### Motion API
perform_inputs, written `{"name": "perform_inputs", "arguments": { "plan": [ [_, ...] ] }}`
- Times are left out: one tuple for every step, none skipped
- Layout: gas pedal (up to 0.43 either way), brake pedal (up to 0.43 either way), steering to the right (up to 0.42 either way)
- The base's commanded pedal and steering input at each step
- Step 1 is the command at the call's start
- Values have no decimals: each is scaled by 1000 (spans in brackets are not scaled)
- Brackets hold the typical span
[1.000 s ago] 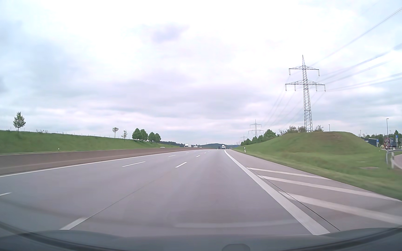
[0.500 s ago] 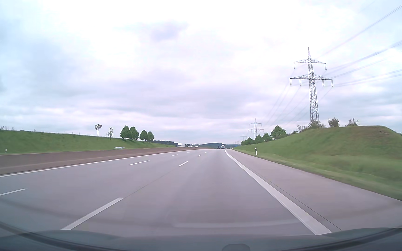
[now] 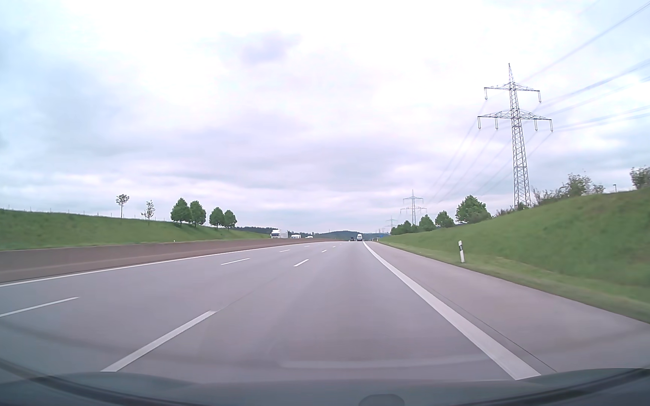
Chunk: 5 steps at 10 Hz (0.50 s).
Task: Follow the waypoints while adhering to traffic rules and regulations
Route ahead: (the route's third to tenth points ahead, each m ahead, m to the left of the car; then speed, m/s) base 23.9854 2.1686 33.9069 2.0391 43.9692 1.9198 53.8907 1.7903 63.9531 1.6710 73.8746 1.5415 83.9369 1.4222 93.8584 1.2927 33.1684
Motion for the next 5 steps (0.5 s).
{"name": "perform_inputs", "arguments": {
  "plan": [
    [339, 0, 1],
    [339, 0, 1],
    [339, 0, 1],
    [339, 0, 1],
    [339, 0, 1]
  ]
}}
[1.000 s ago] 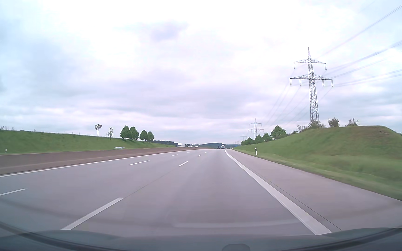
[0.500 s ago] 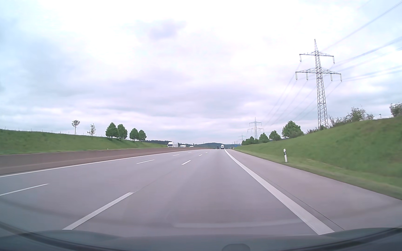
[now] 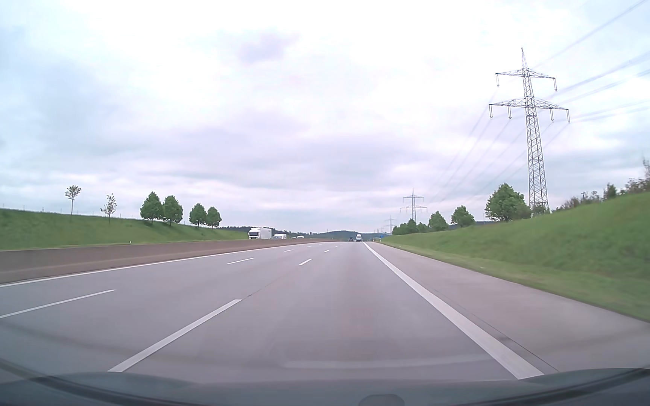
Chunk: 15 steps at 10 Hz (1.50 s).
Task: Follow the waypoints while adhering to traffic rules and regulations
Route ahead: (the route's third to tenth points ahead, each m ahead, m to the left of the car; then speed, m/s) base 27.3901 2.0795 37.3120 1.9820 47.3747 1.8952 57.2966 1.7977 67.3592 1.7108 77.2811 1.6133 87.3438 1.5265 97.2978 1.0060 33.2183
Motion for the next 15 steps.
{"name": "perform_inputs", "arguments": {
  "plan": [
    [339, 0, 1],
    [339, 0, 1],
    [339, 0, 1],
    [319, 0, 2],
    [319, 0, 2],
    [319, 0, 2],
    [319, 0, 2],
    [319, 0, 2],
    [319, 0, 2],
    [319, 0, 2],
    [299, 0, 2],
    [287, 0, 2],
    [287, 0, 2],
    [280, 0, 2],
    [280, 0, 2]
  ]
}}
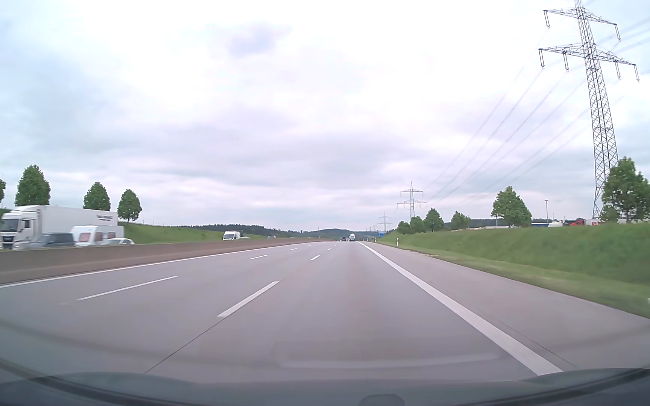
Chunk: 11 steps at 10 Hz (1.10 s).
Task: Follow the waypoints while adhering to traffic rules and regulations
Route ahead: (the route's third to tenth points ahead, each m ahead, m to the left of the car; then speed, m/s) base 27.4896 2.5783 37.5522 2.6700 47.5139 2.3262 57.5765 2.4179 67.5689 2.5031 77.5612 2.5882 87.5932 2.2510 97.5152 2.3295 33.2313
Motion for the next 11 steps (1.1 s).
{"name": "perform_inputs", "arguments": {
  "plan": [
    [280, 0, 2],
    [280, 0, 2],
    [280, 0, 1],
    [280, 0, 2],
    [280, 0, 1],
    [280, 0, 1],
    [280, 0, 1],
    [280, 0, 1],
    [280, 0, 1],
    [280, 0, 1],
    [280, 0, 1]
  ]
}}
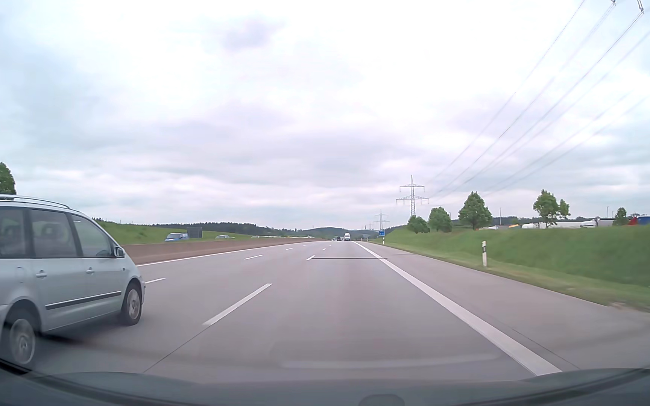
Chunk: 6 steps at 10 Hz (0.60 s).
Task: Follow the waypoints while adhering to traffic rules and regulations
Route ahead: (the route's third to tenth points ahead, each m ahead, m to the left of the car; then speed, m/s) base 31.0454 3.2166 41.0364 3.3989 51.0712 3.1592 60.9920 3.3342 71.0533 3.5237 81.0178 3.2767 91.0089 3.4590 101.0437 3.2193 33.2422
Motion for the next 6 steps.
{"name": "perform_inputs", "arguments": {
  "plan": [
    [280, 0, 0],
    [280, 0, -1],
    [280, 0, -2],
    [268, 0, -2],
    [268, 0, -2],
    [268, 0, -2]
  ]
}}
